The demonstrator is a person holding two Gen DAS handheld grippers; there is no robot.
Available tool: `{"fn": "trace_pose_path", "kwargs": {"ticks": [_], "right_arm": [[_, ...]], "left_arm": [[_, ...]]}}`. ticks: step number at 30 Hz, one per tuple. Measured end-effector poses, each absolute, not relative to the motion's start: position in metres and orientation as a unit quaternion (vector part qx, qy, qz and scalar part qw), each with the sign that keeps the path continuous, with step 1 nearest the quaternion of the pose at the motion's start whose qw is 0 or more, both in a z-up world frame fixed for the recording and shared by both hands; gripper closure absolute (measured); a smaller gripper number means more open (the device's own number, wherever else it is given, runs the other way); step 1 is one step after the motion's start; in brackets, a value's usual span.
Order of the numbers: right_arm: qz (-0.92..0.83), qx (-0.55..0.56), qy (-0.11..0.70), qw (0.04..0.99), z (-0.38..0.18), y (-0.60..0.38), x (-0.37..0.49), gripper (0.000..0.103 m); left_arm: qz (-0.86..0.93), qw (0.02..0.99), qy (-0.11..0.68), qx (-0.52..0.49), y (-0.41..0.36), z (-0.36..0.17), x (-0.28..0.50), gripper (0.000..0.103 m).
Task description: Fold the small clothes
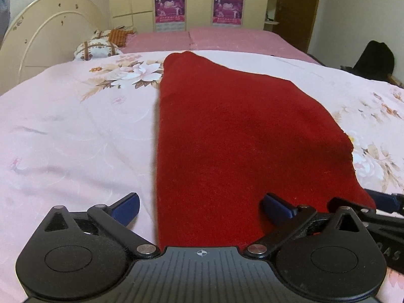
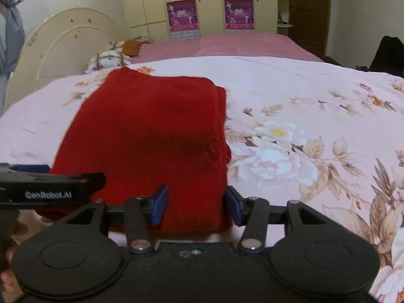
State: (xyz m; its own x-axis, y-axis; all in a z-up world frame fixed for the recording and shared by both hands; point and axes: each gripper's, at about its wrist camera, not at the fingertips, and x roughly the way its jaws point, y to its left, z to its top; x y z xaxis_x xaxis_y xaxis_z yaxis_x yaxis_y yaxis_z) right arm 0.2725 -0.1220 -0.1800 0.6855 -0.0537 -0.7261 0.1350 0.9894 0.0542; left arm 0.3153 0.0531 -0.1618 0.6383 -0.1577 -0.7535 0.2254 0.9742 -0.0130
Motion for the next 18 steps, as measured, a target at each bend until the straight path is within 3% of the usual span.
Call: {"fn": "trace_pose_path", "kwargs": {"ticks": [11, 18], "right_arm": [[-0.073, 0.078, 0.381, 0.918, -0.159, -0.119, 0.242, 0.047], [-0.064, 0.085, 0.368, 0.924, -0.131, -0.118, 0.208, 0.042]], "left_arm": [[-0.086, 0.896, 0.433, 0.051, 0.054, -0.142, 0.300, 0.000], [-0.070, 0.923, 0.376, 0.047, 0.067, -0.103, 0.250, 0.000]]}}
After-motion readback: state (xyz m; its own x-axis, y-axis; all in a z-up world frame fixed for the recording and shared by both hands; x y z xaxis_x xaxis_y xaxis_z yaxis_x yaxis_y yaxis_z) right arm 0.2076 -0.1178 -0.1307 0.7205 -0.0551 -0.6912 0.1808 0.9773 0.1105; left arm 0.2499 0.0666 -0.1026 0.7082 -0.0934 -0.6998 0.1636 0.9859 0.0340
